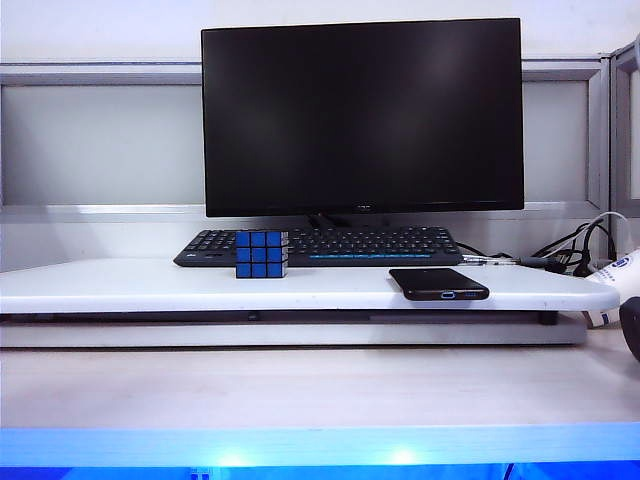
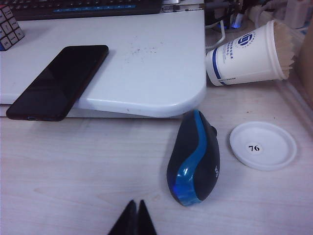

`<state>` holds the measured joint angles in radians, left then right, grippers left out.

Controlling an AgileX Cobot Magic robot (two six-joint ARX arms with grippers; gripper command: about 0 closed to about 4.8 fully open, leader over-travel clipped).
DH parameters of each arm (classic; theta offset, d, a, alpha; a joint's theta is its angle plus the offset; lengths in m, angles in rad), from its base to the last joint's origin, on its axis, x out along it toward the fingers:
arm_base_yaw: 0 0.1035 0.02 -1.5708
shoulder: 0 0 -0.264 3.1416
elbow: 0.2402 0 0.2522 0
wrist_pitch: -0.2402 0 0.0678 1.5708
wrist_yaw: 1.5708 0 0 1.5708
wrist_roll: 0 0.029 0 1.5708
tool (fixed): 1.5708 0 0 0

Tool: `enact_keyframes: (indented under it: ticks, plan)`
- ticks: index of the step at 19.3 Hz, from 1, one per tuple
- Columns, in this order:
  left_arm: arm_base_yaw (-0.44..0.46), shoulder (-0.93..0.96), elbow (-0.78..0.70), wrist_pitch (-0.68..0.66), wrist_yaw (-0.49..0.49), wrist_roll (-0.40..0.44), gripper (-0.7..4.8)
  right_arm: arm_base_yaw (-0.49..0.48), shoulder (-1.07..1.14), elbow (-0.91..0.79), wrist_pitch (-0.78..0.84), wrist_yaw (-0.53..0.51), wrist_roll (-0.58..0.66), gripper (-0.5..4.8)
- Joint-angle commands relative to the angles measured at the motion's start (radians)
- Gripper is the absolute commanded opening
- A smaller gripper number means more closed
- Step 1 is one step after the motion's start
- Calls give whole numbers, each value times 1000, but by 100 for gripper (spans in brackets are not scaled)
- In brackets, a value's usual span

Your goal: Put the phone on top of the Rubik's Cube.

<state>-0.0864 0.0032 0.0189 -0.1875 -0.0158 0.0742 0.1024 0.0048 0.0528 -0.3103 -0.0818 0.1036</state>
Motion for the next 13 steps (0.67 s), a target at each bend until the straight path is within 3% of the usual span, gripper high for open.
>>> enact_keyframes:
  ticks: [1,7,10,13]
  plan:
    - [1,0,-6,-14,-7,-3,-5,0,-3,-2,0,2,-4,-8]
    - [1,0,-6,-14,-6,-3,-6,0,-3,-2,0,1,-3,-8]
    - [1,0,-4,-13,63,-3,-5,0,-3,2,7,-38,10,-1]
    - [1,0,-3,-14,89,-3,-6,3,-3,2,85,-113,64,133]
